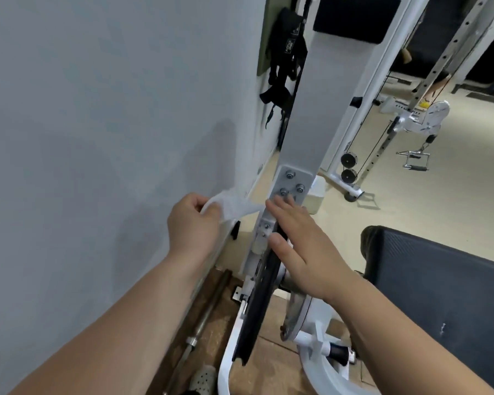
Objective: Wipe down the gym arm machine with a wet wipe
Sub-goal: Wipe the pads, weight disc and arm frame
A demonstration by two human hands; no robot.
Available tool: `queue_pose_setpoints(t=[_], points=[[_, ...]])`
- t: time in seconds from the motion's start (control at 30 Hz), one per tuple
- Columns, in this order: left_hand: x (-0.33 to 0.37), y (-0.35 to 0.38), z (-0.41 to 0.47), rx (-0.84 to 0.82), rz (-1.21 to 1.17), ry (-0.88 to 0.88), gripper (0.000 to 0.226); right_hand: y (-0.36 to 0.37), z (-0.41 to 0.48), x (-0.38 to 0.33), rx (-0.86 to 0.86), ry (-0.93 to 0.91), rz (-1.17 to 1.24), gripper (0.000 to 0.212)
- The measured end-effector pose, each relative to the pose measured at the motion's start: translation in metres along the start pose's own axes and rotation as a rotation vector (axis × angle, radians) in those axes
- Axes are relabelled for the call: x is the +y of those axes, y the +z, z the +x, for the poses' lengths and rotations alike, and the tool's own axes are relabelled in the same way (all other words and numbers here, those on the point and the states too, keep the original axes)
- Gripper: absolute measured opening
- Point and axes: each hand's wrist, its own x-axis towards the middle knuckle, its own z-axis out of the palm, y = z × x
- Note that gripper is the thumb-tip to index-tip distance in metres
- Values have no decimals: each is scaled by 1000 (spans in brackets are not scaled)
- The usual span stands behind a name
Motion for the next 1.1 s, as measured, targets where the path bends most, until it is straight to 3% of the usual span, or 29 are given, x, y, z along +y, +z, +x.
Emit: queue_pose_setpoints(t=[0.1,0.17,0.3,0.37,0.5,0.57,0.77,0.83,0.97,1.1], points=[[-19,1,39,52,177,129,13,-11,17,3,-90,95,-64,102],[-24,14,53,-8,230,222,12,-16,29,2,-128,141,-94,105],[-39,59,50,-431,160,306,6,-16,47,3,-154,232,-122,102],[-48,68,35,-590,9,291,7,-11,49,4,-115,247,-89,91],[-60,66,15,-895,-199,194,71,-3,45,5,-38,288,-20,73],[-58,69,21,-986,-187,199,85,-5,46,6,-51,279,-42,75],[-38,98,68,-1110,-205,88,111,-19,77,5,-144,450,65,78],[-40,99,71,-1119,-174,104,112,-19,94,8,-108,513,127,74],[-70,77,46,-1140,-212,215,110,-11,105,18,-57,601,221,92],[-80,77,44,-1165,-260,192,103,-11,103,17,-50,590,229,79]])
